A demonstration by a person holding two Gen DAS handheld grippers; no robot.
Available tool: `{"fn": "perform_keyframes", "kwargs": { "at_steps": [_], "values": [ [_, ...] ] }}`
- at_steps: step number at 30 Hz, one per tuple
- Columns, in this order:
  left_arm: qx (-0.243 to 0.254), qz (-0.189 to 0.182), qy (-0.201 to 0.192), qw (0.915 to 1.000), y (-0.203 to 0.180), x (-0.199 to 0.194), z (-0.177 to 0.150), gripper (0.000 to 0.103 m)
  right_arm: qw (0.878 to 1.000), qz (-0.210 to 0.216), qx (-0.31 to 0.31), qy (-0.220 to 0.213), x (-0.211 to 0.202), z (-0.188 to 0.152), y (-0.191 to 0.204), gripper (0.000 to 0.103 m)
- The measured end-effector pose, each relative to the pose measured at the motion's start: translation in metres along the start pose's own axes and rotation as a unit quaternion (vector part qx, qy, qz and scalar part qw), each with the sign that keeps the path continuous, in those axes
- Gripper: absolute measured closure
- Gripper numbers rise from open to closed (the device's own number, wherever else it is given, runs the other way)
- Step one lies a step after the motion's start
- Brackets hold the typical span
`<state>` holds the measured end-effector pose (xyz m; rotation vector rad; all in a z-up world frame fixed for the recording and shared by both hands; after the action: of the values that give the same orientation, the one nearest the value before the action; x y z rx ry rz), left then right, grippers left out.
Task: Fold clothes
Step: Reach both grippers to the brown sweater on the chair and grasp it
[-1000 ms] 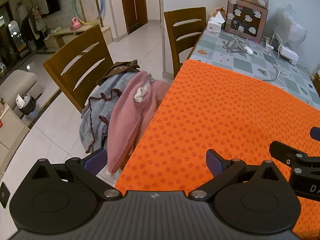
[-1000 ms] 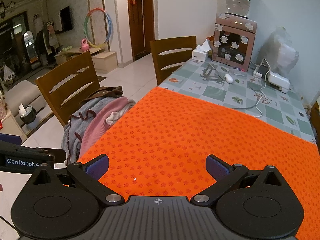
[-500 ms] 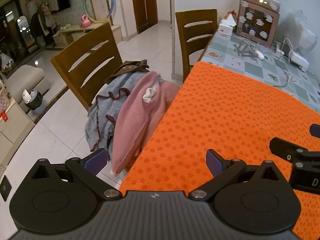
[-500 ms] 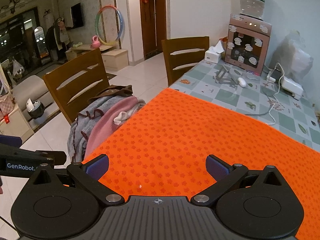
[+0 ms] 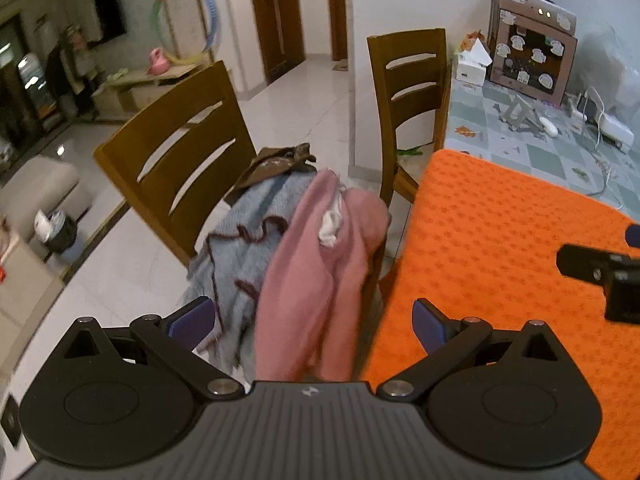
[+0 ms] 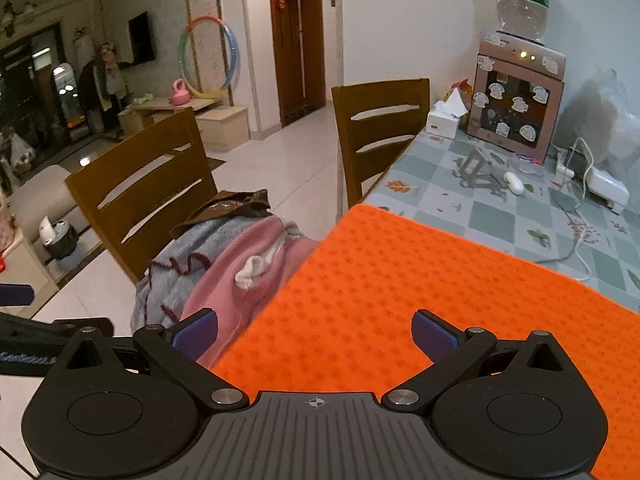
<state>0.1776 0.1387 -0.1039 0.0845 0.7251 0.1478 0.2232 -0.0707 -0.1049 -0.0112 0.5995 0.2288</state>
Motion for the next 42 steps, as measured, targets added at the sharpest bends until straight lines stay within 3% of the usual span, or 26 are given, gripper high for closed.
{"fn": "perform_keyframes", "kwargs": {
  "at_steps": [13,22,31,38,42],
  "values": [
    [0.046,-0.033,-0.004,0.9984,0.121,0.107,0.052,0.000,0.999,-0.002,0.033,0.004,0.147,0.057,0.092,0.000],
    [0.036,-0.007,-0.012,0.9993,0.186,0.181,0.076,0.000,1.000,0.019,0.005,0.009,0.256,0.092,0.144,0.000],
    [0.029,0.019,0.003,0.9994,0.205,0.278,0.077,0.000,0.999,0.029,-0.010,0.033,0.369,0.101,0.156,0.000],
    [0.009,0.026,0.005,0.9996,0.215,0.315,0.071,0.000,0.997,0.047,0.003,0.059,0.463,0.083,0.167,0.002],
    [-0.005,0.031,0.009,0.9995,0.223,0.333,0.068,0.000,0.995,0.052,0.022,0.083,0.510,0.069,0.173,0.017]
  ]
}}
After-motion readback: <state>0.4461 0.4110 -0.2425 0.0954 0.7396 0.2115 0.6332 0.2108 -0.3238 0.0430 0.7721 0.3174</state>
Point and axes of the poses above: each gripper's, at about its wrist camera, not at the fingertips, and x roughly the way its jaws point, y to its left, z to its top, the point moved 10 cm from there along x, roughly the way its jaws point, and after that the axes turned 8 degrees about -y, right-handed, at the moved point
